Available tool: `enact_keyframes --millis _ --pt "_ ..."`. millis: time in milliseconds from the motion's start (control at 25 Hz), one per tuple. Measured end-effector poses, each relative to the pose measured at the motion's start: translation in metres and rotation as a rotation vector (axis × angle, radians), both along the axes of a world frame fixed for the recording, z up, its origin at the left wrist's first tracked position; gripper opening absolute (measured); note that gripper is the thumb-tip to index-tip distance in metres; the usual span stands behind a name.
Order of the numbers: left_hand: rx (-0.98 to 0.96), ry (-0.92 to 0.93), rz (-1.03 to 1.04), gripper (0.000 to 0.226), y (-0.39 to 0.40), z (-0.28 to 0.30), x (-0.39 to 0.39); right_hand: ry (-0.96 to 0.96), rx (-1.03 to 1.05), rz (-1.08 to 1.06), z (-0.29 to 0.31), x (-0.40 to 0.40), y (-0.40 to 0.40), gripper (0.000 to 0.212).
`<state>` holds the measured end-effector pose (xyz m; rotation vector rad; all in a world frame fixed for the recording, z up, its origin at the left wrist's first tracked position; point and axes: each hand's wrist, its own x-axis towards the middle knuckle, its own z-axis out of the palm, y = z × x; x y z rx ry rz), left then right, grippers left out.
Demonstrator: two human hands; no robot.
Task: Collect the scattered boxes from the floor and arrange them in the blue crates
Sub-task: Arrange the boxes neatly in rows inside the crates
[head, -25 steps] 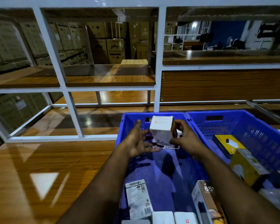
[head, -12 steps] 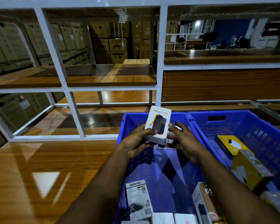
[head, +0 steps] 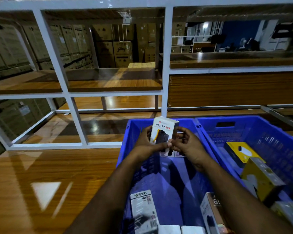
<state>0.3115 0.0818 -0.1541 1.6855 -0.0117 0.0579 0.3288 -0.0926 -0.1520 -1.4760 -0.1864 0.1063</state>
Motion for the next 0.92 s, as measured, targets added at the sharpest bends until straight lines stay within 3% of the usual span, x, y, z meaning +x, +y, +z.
enact_keyframes --millis 80,240,440,640,720,840,920 --pt "0.158 -0.067 0.052 0.075 -0.002 -0.008 0.005 -0.024 -0.031 -0.008 -0.004 0.001 0.001 0.053" --pt "0.396 0.000 0.206 0.079 -0.001 -0.019 0.015 -0.025 -0.059 -0.012 -0.005 0.004 0.002 0.043" --pt "0.325 0.190 0.497 0.066 0.001 -0.038 0.028 -0.009 -0.127 -0.275 -0.015 0.023 -0.010 0.026" --pt "0.398 0.237 0.476 0.047 0.000 -0.065 0.044 -0.037 -0.219 -0.284 -0.025 0.028 -0.014 0.011" --pt "0.480 0.228 0.489 0.053 -0.002 -0.067 0.050 -0.065 -0.228 -0.271 -0.025 0.027 -0.011 0.009" --pt "0.597 0.199 0.513 0.083 -0.010 -0.075 0.067 -0.098 -0.254 -0.286 -0.025 0.028 -0.009 0.008" --pt "0.613 0.226 0.561 0.081 -0.015 -0.083 0.076 -0.094 -0.230 -0.289 -0.025 0.027 -0.010 0.008"
